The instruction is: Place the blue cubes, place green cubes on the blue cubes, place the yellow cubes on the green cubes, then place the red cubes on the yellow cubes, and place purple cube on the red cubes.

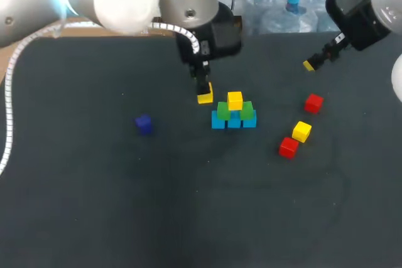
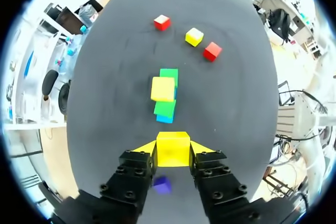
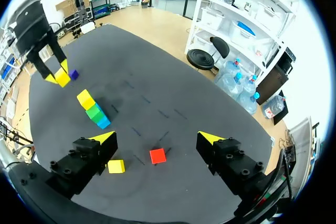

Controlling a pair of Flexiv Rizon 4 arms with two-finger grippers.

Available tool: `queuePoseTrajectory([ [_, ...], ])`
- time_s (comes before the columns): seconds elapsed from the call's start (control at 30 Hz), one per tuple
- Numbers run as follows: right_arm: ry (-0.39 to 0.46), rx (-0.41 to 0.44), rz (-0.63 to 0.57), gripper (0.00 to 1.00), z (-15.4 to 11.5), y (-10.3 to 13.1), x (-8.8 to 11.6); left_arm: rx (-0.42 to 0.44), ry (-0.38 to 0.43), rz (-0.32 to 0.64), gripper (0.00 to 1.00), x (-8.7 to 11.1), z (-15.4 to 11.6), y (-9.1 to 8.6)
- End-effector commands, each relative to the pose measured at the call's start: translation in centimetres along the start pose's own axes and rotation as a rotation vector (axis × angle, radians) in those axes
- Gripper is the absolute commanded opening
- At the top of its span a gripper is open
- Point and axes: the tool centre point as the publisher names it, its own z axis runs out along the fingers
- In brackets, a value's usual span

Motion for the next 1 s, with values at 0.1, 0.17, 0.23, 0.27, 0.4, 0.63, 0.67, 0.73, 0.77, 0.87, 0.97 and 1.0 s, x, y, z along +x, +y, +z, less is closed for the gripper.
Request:
queuePoseTrajectory([
  [0.1, -0.001, 0.005, 0.001, 1.0, 0.0, 0.1, 0.1, 0.014, 0.018, 0.053, 0.0, -1.6, 1.4, 0.8],
  [0.17, -0.001, 0.005, 0.001, 1.0, 0.0, 0.1, 0.1, 0.026, 0.018, 0.063, 0.0, -1.8, 1.9, 0.9],
  [0.23, -0.001, 0.005, 0.001, 1.0, 0.0, 0.1, 0.1, 0.026, 0.031, 0.081, 0.0, -2.0, 2.4, 1.1],
  [0.27, -0.001, 0.005, 0.001, 1.0, 0.0, 0.1, 0.1, 0.028, 0.029, 0.081, 0.0, -2.2, 2.5, 1.1],
  [0.4, -0.001, 0.005, 0.001, 1.0, 0.0, 0.1, 0.1, 0.032, 0.027, 0.088, 0.0, -2.4, 2.7, 1.5],
  [0.63, -0.001, 0.005, 0.001, 1.0, 0.0, 0.1, 0.1, 0.034, 0.031, 0.104, 0.0, -2.7, 3.0, 2.2],
  [0.67, -0.001, 0.005, 0.001, 1.0, 0.0, 0.1, 0.1, 0.035, 0.032, 0.105, 0.0, -2.7, 3.0, 2.3],
  [0.73, -0.001, 0.005, 0.001, 1.0, 0.0, 0.1, 0.1, 0.038, 0.034, 0.107, 0.0, -2.7, 3.0, 2.4],
  [0.77, -0.001, 0.005, 0.001, 1.0, 0.0, 0.1, 0.1, 0.04, 0.035, 0.107, 0.0, -2.7, 3.0, 2.4],
  [0.87, -0.001, 0.005, 0.001, 1.0, 0.0, 0.1, 0.1, 0.043, 0.034, 0.104, 0.0, -2.7, 3.1, 2.5],
  [0.97, -0.001, 0.005, 0.001, 1.0, 0.0, 0.1, 0.1, 0.047, 0.032, 0.1, 0.0, -2.7, 3.1, 2.6],
  [1.0, -0.001, 0.005, 0.001, 1.0, 0.0, 0.1, 0.1, 0.048, 0.032, 0.098, 0.0, -2.7, 3.1, 2.6],
])
